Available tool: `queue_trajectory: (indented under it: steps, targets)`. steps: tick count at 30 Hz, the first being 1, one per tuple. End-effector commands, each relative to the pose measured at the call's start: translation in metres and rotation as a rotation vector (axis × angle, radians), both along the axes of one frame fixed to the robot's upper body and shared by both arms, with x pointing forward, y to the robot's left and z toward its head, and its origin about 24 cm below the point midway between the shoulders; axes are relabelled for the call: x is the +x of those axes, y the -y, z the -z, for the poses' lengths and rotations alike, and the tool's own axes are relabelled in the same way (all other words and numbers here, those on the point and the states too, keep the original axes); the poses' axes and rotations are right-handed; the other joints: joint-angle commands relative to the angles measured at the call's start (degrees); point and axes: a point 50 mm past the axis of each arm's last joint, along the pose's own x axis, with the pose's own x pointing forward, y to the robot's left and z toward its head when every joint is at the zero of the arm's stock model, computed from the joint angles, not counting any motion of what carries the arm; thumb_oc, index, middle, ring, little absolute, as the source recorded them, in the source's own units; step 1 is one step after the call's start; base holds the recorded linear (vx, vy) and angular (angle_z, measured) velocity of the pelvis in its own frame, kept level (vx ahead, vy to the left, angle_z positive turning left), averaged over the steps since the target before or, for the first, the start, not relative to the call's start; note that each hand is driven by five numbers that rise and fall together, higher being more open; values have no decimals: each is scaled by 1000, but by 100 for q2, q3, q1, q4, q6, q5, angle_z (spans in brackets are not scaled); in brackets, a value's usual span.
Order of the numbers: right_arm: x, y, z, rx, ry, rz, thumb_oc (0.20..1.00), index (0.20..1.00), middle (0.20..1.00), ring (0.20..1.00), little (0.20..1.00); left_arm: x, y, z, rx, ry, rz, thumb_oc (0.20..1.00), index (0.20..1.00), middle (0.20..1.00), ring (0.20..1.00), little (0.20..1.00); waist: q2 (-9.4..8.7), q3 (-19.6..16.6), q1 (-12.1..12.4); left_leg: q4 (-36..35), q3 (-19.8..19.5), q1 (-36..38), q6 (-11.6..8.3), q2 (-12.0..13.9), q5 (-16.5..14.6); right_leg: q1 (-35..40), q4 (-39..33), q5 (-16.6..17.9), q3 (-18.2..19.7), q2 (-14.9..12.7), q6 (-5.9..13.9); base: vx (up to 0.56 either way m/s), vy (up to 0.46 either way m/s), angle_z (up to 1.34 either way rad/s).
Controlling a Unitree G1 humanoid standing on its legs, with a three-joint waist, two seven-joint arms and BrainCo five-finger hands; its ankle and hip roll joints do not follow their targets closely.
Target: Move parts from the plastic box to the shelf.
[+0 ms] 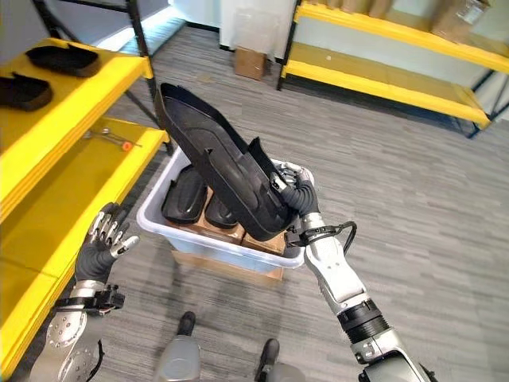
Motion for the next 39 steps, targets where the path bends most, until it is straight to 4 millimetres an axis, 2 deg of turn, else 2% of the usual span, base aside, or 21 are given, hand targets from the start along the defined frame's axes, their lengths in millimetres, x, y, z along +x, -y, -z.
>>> queue_trajectory:
  steps: [1,2,3,4,8,13,14,16,18,19,21,22,23,24,26,27,29,30,33,36,39]
  targets:
    - [-8,23,-34,94,188,70,200,200,200,200,200,9,9,-5,2,33,70,1000,1000,1000,1000,1000,7,-216,-186,-188,1171,-103,-121,502,874,-137,889,-1042,-562,-543,135,-8,72,164]
    - [-7,25,-29,101,165,87,200,200,200,200,200,11,12,-5,2,36,79,1000,1000,1000,1000,1000,-26,-229,-257,-125,1578,-4,-169,650,757,-62,913,-1105,-610,-606,171,2,67,190]
    - [-7,25,-29,101,165,87,200,200,200,200,200,11,12,-5,2,36,79,1000,1000,1000,1000,1000,-27,-223,-252,-125,1584,4,-168,650,755,-59,915,-1106,-605,-608,172,53,138,133]
    - [-9,29,-21,125,126,114,200,200,200,200,200,13,14,-8,-1,51,90,1000,1000,1000,1000,1000,17,-285,-278,-179,1963,75,-220,838,818,35,885,-1017,-801,-731,266,34,178,96]
    - [-19,35,-1,166,38,119,200,200,200,200,200,13,14,-3,4,35,91,1000,1000,1000,1000,1000,26,-500,-221,-114,1921,143,-134,661,579,306,823,-762,-1023,-1102,490,129,291,78]
    - [-20,29,1,169,29,83,200,200,200,200,200,14,5,-14,70,74,85,1000,1000,1000,1000,1000,-197,-580,44,372,1816,-61,46,158,4,606,593,-252,-1261,-1640,747,88,270,45]
    - [-17,22,0,171,29,65,200,200,200,200,200,17,2,-22,98,103,73,1000,1000,1000,1000,1000,-332,-583,207,737,1739,-293,181,-137,-252,642,582,61,-1329,-1912,866,78,322,35]
    - [-15,18,-2,182,33,54,200,200,200,200,200,17,0,-23,107,109,66,1000,1000,1000,1000,1000,-366,-608,282,813,1716,-365,259,-243,-379,661,588,165,-1410,-2000,906,71,265,45]
    - [-12,9,-5,189,37,27,200,200,200,200,200,17,-5,-26,134,115,37,1000,1000,1000,1000,1000,-488,-656,357,724,1710,-271,548,-648,-623,548,953,784,-1466,-2399,1060,144,469,58]
    - [-9,-1,-8,188,42,-3,200,200,200,200,200,17,-7,-29,148,129,21,1000,1000,1000,1000,1000,-438,-640,397,515,1803,-76,705,-815,-627,321,1499,1142,-1504,-2631,1080,147,540,40]
    - [-10,-4,-7,199,36,-21,200,200,200,200,200,19,-8,-31,177,137,25,1000,1000,1000,1000,1000,-354,-622,302,228,1662,105,807,-939,-561,85,1832,1003,-1025,-2430,1025,94,332,21]
    - [-12,-2,-7,202,37,-23,200,200,200,200,200,21,-7,-32,191,137,28,1000,1000,1000,1000,1000,-320,-633,214,24,1585,126,852,-972,-356,-165,1815,721,-613,-2068,767,146,216,22]
    - [-15,3,-4,216,29,-23,200,200,200,200,200,25,-5,-32,204,139,45,1000,1000,1000,1000,1000,-226,-604,27,-173,1322,301,859,-1007,-294,-564,1762,77,21,-1425,570,99,138,29]
    - [-15,3,-4,215,30,-23,200,200,200,200,200,26,-5,-32,203,140,46,1000,1000,1000,1000,1000,-218,-615,28,-182,1317,283,852,-994,-276,-583,1761,81,13,-1412,553,174,122,51]
    - [-18,8,-1,229,18,-12,200,200,200,200,200,30,3,-29,192,130,79,1000,1000,1000,1000,1000,-135,-442,-312,-229,929,527,860,-1126,-326,-1085,1407,-365,783,-718,379,163,48,86]
    - [-18,9,-1,229,19,-12,200,200,200,200,200,31,3,-29,192,131,79,1000,1000,1000,1000,1000,-130,-448,-315,-231,924,509,859,-1123,-309,-1091,1384,-340,776,-713,375,148,14,109]
    - [-21,9,-2,232,24,-18,200,200,200,200,200,32,9,-27,180,132,100,1000,1000,1000,1000,1000,-148,-323,-546,-271,653,694,872,-1240,-384,-1376,1070,-279,1376,-332,415,191,-51,123]
    - [-23,13,-1,229,23,-11,200,200,200,200,200,33,15,-25,164,132,118,1000,1000,1000,1000,1000,-184,-274,-717,-310,285,797,850,-1379,-416,-1598,587,36,1739,-255,498,240,-94,93]
    - [-27,20,1,234,18,9,200,200,200,200,200,31,17,-22,147,126,123,1000,1000,1000,1000,1000,-226,-259,-818,-287,37,902,827,-1452,-500,-1558,452,168,1962,-200,524,166,-116,89]
    - [-31,28,4,232,12,32,200,200,200,200,200,29,19,-19,137,119,131,1000,1000,1000,1000,1000,-323,-343,-837,-241,-33,945,810,-1519,-584,-1290,280,244,1897,-288,519,129,-115,103]
    - [-35,38,8,216,-3,60,200,200,200,200,200,23,19,-11,86,86,114,1000,1000,1000,1000,1000,-273,-523,-824,-265,-153,1104,700,-1310,-696,-1088,414,51,1612,-218,411,269,-260,85]
